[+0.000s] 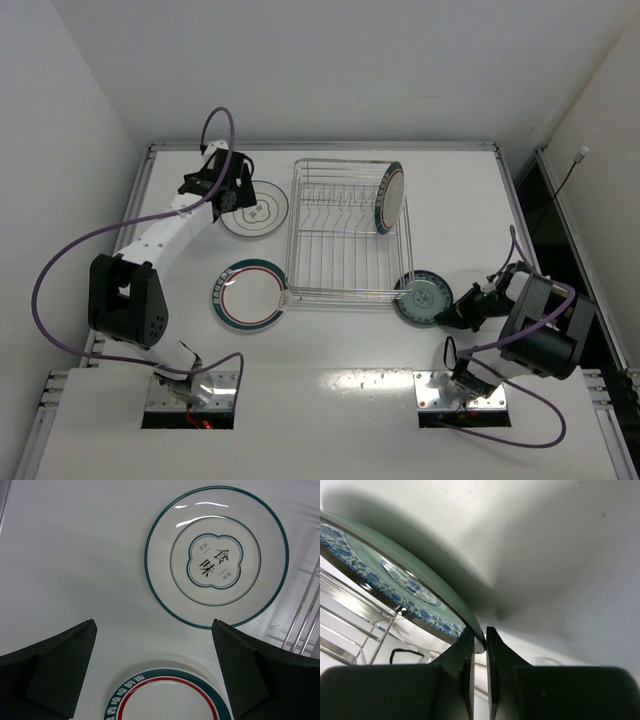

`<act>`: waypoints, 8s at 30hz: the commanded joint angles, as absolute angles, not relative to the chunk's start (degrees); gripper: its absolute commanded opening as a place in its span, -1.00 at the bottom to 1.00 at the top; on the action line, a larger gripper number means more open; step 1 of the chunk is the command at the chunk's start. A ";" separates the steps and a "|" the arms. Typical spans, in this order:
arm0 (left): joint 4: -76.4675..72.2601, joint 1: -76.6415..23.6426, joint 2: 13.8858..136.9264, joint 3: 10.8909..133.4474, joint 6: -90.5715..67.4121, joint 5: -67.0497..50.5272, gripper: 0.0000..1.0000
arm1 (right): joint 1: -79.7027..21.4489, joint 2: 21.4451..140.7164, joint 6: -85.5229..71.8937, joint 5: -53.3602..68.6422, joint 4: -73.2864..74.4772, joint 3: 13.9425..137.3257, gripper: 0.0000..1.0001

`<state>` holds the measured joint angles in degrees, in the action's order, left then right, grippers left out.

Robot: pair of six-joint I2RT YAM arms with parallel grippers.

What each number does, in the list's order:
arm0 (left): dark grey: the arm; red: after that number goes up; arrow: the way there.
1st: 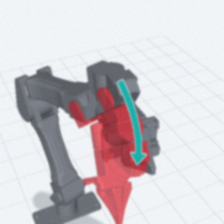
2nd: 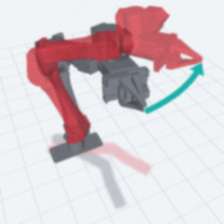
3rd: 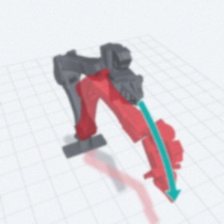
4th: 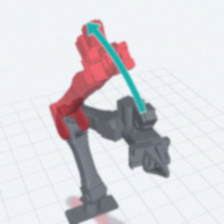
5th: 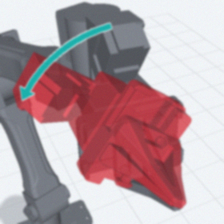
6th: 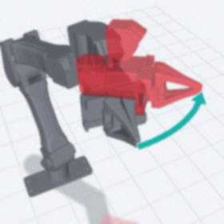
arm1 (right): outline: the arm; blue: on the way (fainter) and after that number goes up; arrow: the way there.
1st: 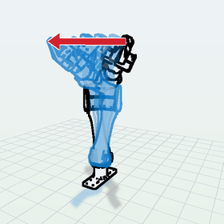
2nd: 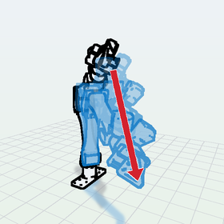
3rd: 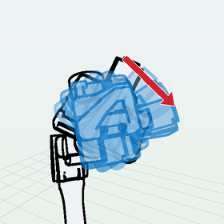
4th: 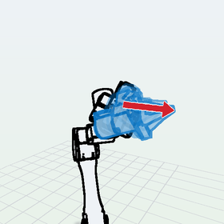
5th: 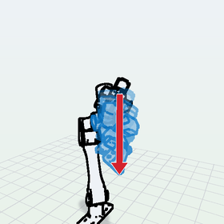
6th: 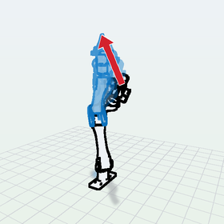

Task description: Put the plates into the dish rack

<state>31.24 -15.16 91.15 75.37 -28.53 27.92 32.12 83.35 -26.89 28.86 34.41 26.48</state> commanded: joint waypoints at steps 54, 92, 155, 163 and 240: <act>31.11 -14.94 91.05 77.52 -28.30 28.13 1.00 | 10.83 72.51 -36.12 1.77 35.77 66.08 -1.00; 31.11 -14.94 91.05 78.05 -28.30 28.13 1.00 | -25.83 85.86 -34.45 -33.40 47.10 99.04 -1.00; 31.11 -14.94 91.58 78.05 -28.30 28.13 1.00 | -31.64 114.60 -38.31 -47.99 60.73 106.26 -1.00; 31.11 -14.94 91.05 78.05 -28.30 28.13 1.00 | -31.11 115.84 -39.46 -45.53 60.21 105.21 -1.00; 19.78 9.39 112.13 77.70 -31.54 -24.06 1.00 | -37.88 78.41 -23.64 -21.81 33.57 71.30 0.45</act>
